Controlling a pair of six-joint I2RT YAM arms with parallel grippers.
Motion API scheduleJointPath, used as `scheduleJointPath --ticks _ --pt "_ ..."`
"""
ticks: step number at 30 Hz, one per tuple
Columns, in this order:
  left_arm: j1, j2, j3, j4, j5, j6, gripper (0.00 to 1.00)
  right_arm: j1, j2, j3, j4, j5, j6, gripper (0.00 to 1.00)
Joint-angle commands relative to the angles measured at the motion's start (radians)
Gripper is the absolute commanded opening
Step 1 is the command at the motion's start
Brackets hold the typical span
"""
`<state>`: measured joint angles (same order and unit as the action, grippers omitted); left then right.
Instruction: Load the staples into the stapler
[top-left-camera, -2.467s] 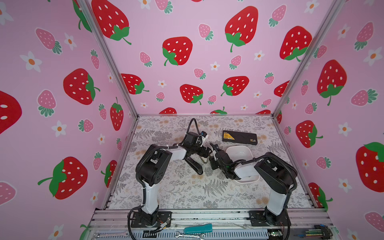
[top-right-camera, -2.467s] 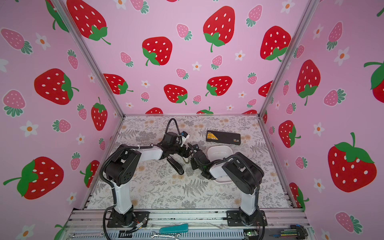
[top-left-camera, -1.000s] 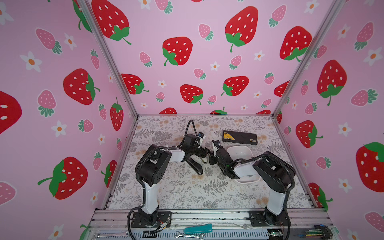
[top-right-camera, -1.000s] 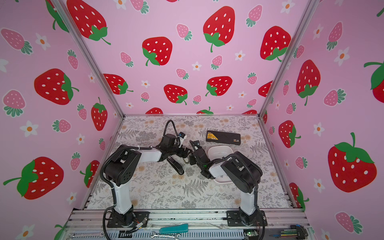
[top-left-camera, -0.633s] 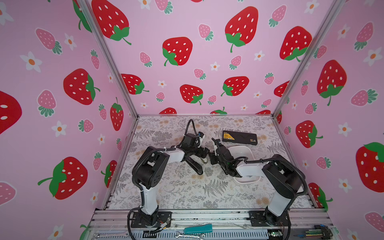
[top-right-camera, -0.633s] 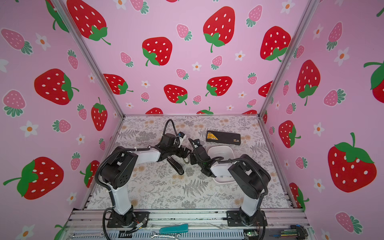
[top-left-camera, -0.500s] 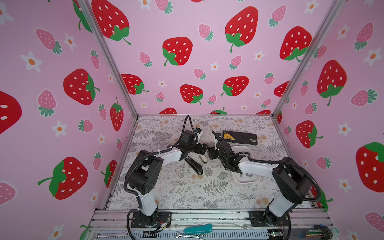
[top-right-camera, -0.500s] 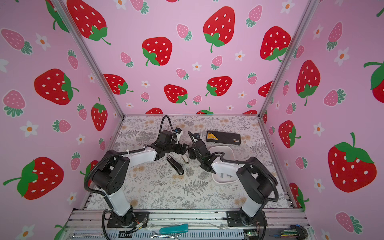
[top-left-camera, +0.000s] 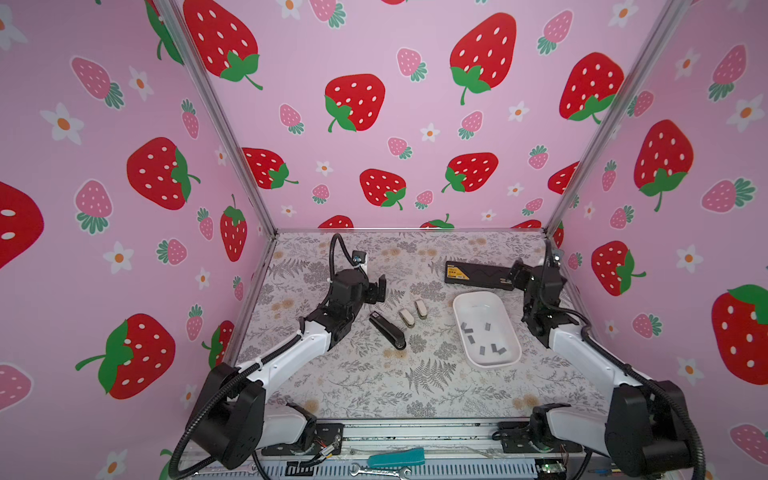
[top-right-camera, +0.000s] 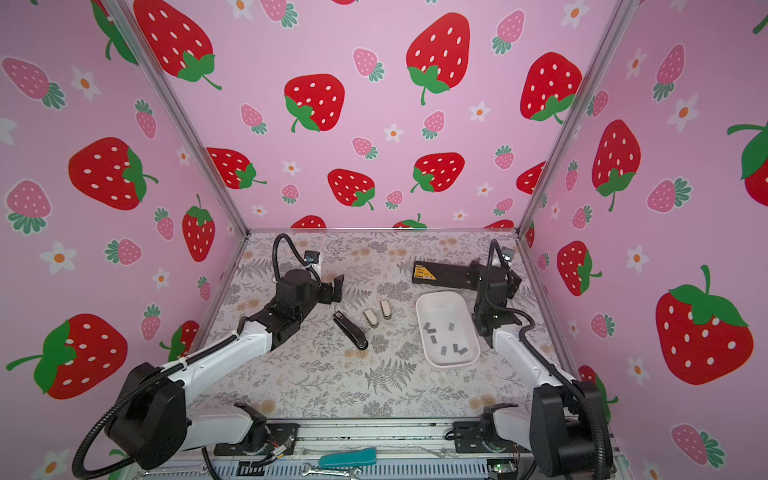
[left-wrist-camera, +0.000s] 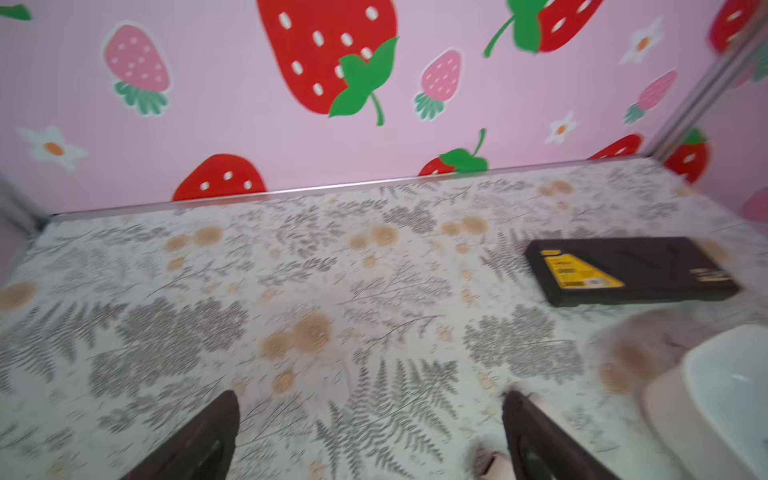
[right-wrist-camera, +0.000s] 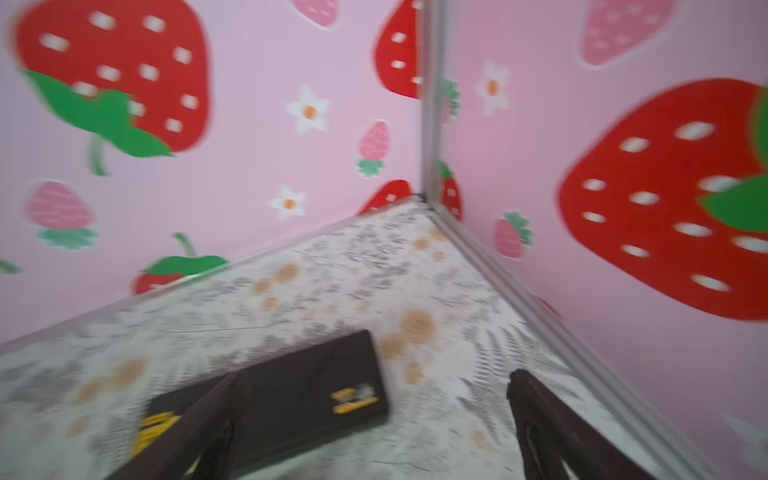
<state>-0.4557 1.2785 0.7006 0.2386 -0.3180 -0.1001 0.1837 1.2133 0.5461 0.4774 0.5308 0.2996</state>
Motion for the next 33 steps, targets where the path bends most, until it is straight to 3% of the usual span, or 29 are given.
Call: scheduleJointPath --ticks 1,3,5,6,10,16,19,22,25,26,33 --pt "0.101 -0.054 -0.089 0.050 -0.145 0.033 0.99 -0.036 0.034 -0.121 0.252 0.108 -0.136 0.99" --pt "0.209 -0.051 -0.140 0.100 -0.031 0.002 1.00 -0.059 0.086 -0.155 0.343 0.075 -0.141 0.99" --pt "0.260 -0.041 -0.149 0.111 -0.040 -0.017 0.99 -0.072 0.132 -0.172 0.414 0.066 -0.149 0.99" --pt "0.272 -0.044 -0.150 0.102 -0.043 0.000 0.99 -0.080 0.130 -0.148 0.359 0.066 -0.130 0.99" --pt "0.288 -0.016 -0.186 0.200 -0.108 0.085 0.99 -0.098 0.100 -0.210 0.471 0.034 -0.142 0.99" --pt "0.350 0.091 -0.209 0.246 -0.061 0.039 0.99 -0.100 0.090 -0.220 0.484 -0.033 -0.172 0.99" --pt "0.369 0.131 -0.204 0.301 -0.046 0.046 0.97 -0.100 0.116 -0.242 0.514 -0.208 -0.167 0.99" --pt "0.387 0.183 -0.266 0.490 -0.039 0.024 0.99 -0.095 0.221 -0.226 0.535 -0.092 -0.126 0.99" --pt "0.402 0.281 -0.284 0.627 -0.012 0.028 0.97 -0.096 0.275 -0.222 0.593 -0.200 -0.170 0.99" --pt "0.407 0.256 -0.274 0.561 0.011 0.019 0.97 -0.095 0.283 -0.226 0.608 -0.206 -0.174 0.99" --pt "0.410 0.268 -0.274 0.578 0.042 0.035 0.99 -0.094 0.281 -0.269 0.687 -0.272 -0.203 0.99"
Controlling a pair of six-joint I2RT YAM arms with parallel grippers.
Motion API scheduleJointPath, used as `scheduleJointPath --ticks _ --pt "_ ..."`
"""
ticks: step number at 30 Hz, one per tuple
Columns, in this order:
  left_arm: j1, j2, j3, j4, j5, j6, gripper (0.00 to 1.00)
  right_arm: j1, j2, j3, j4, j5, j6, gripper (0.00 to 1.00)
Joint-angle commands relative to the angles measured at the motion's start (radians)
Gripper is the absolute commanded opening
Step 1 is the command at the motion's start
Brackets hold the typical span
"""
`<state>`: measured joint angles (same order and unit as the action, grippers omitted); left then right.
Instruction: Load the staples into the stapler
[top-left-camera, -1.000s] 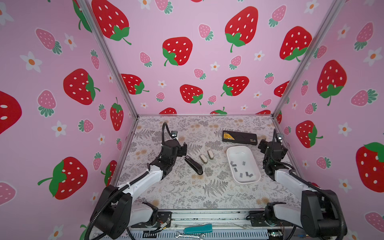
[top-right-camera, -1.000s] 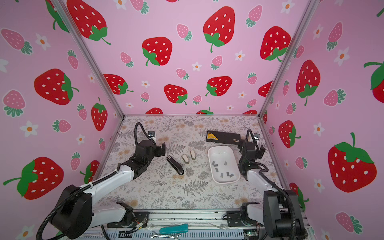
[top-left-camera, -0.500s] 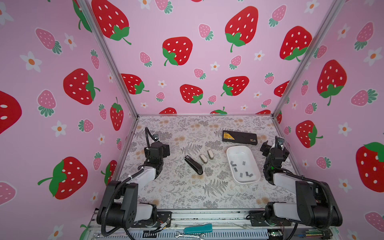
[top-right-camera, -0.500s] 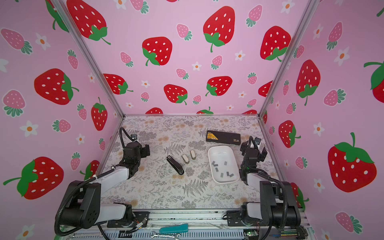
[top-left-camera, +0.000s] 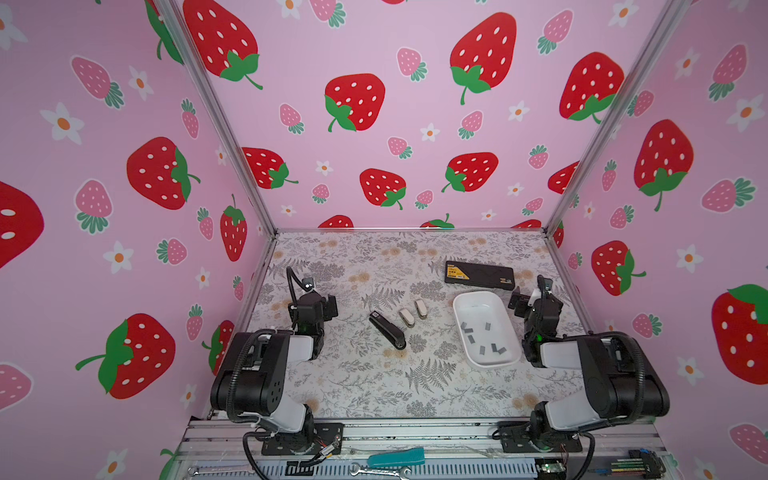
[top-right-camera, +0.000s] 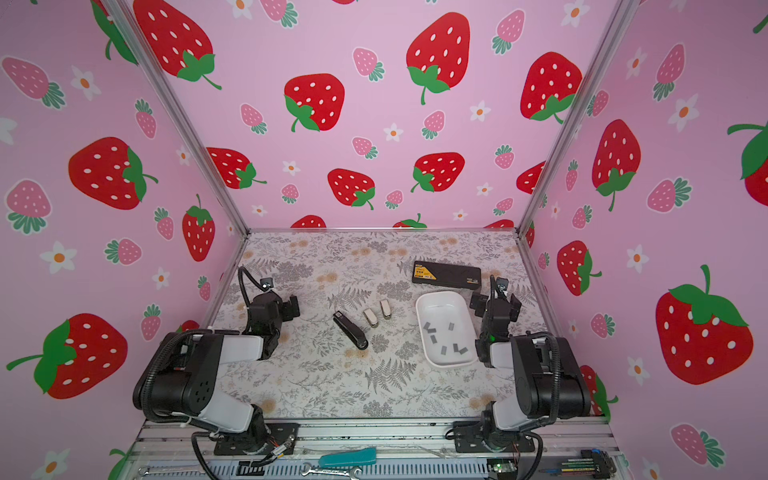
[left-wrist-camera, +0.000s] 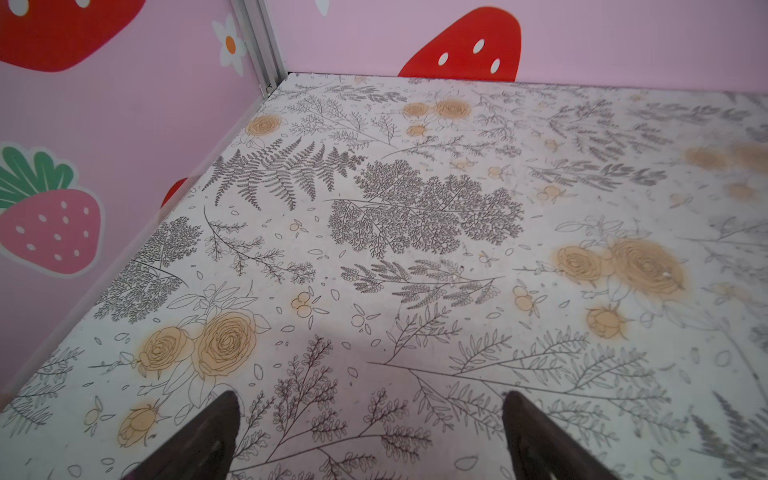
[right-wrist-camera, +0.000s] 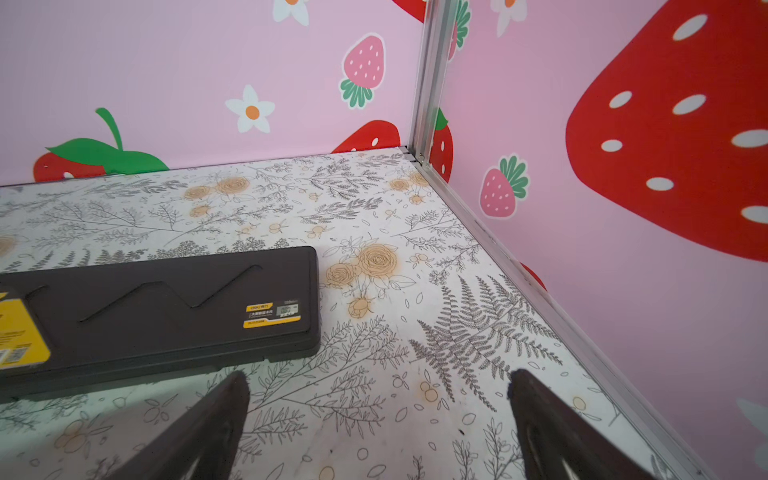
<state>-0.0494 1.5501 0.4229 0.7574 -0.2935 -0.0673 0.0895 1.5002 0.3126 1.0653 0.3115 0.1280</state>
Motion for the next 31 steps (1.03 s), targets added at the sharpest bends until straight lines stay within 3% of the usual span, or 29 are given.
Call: scheduleJointPath --ticks 1,5,31 --pt "0.005 -0.004 0.003 0.059 0.018 0.003 0.99 0.001 -0.005 -0.051 0.130 -0.065 -0.038 0.99" --pt "0.004 -0.006 0.005 0.056 0.018 0.003 0.99 0.003 0.067 -0.094 0.280 -0.110 -0.053 0.99" --pt "0.004 -0.004 0.005 0.054 0.019 0.004 0.99 0.065 0.072 -0.059 0.215 -0.011 -0.102 0.99"
